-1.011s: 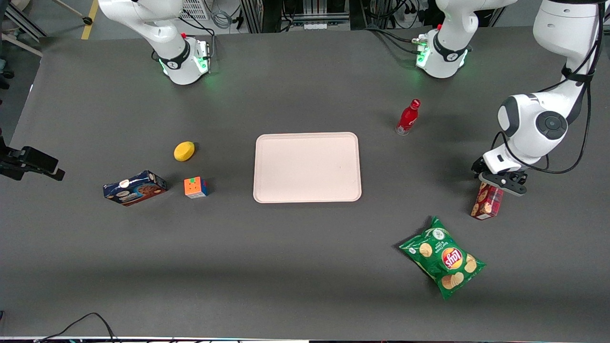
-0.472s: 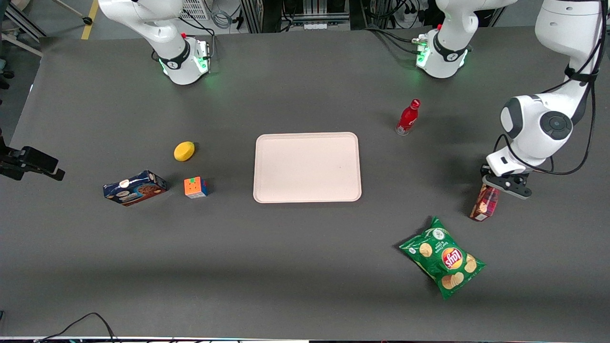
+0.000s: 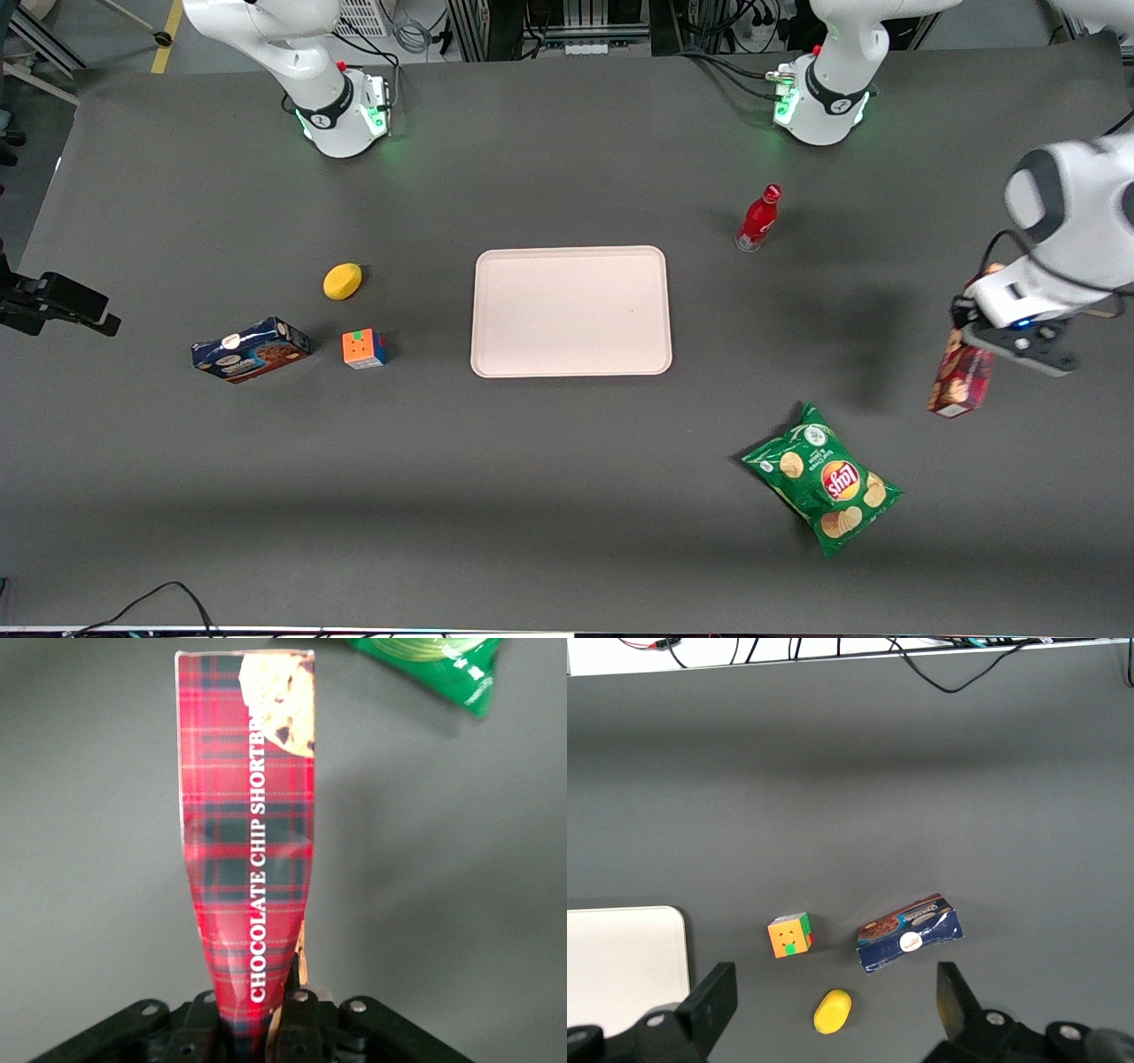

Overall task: Place red cookie box on tray
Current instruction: 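Close the left gripper on the box and lift it upright, then carry the held box with the left gripper over the white tray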

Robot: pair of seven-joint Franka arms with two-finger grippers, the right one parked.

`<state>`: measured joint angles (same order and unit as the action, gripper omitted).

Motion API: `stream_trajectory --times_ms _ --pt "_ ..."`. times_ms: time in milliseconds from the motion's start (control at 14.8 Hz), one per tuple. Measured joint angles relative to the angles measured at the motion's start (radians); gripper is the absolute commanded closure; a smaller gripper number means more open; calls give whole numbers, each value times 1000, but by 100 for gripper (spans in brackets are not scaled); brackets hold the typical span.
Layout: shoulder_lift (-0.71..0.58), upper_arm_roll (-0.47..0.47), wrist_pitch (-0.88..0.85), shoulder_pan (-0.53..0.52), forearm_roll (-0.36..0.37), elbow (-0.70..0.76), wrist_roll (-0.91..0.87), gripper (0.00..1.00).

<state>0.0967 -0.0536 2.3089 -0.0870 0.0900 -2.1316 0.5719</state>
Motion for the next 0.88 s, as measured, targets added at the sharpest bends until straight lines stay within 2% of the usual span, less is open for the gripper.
stream_trajectory --times_ms 270,539,742,876 --pt "-84 11 -331 3 -24 185 -12 100" --pt "-83 44 -442 6 -27 276 -87 100" --pt "-81 118 -502 7 -31 282 -269 100" --pt "-86 222 -534 9 -35 287 -471 100"
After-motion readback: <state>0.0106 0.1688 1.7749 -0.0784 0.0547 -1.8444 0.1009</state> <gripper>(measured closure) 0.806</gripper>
